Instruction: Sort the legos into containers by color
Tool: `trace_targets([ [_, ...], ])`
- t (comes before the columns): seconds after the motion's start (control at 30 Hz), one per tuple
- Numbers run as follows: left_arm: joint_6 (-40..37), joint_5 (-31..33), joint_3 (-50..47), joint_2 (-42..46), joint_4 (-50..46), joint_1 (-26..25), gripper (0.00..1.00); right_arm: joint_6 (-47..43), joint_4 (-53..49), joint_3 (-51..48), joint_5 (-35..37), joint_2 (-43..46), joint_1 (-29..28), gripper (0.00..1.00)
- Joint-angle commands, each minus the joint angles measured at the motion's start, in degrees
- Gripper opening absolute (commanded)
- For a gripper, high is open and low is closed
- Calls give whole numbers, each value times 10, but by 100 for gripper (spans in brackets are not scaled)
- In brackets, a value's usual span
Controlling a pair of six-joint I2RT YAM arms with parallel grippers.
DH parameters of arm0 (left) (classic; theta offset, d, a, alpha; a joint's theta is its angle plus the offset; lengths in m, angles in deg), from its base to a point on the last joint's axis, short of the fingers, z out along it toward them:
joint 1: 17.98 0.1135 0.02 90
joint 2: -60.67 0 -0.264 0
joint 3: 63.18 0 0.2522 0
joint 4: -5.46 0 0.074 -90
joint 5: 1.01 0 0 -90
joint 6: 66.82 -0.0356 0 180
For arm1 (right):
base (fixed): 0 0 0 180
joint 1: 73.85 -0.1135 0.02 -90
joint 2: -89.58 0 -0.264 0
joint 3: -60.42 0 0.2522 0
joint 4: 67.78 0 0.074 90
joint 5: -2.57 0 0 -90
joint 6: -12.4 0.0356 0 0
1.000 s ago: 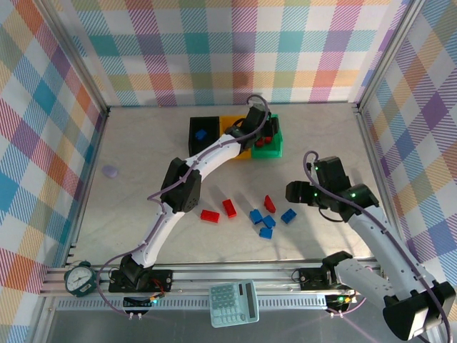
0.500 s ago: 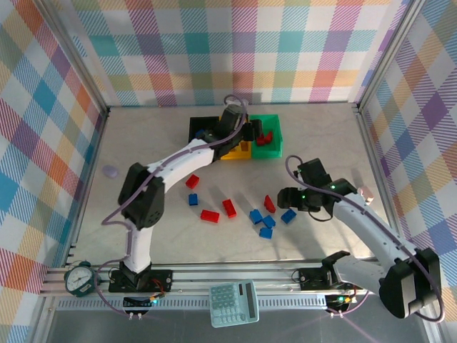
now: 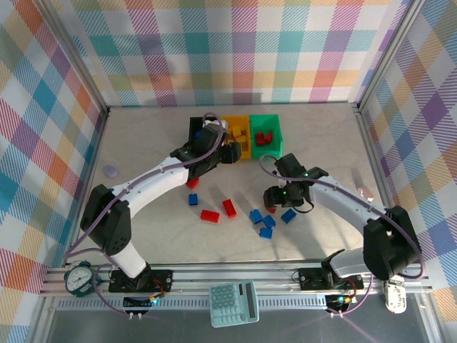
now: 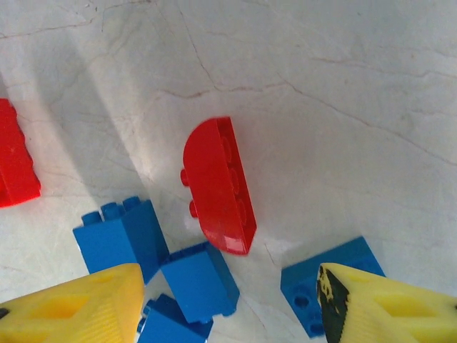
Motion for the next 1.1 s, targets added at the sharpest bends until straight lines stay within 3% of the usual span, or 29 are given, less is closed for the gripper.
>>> trace_targets([
  [0.0, 34, 4, -50, 54, -36, 2, 68, -20, 17, 22, 2, -33, -7, 64],
  [0.2, 52, 8, -112, 108, -48, 2, 68, -21, 42, 33, 2, -85, -10, 57],
  [0.57, 49, 13, -119, 117, -75, 2, 68, -23, 60, 47, 5, -147, -18, 44],
  [0.9, 50, 0, -122, 125, -87, 2, 67, -33, 52, 55, 21, -149, -19, 13],
  [1.07, 55, -16, -126, 134, -90, 2, 67, -66, 21, 111, 47, -149, -18, 9],
])
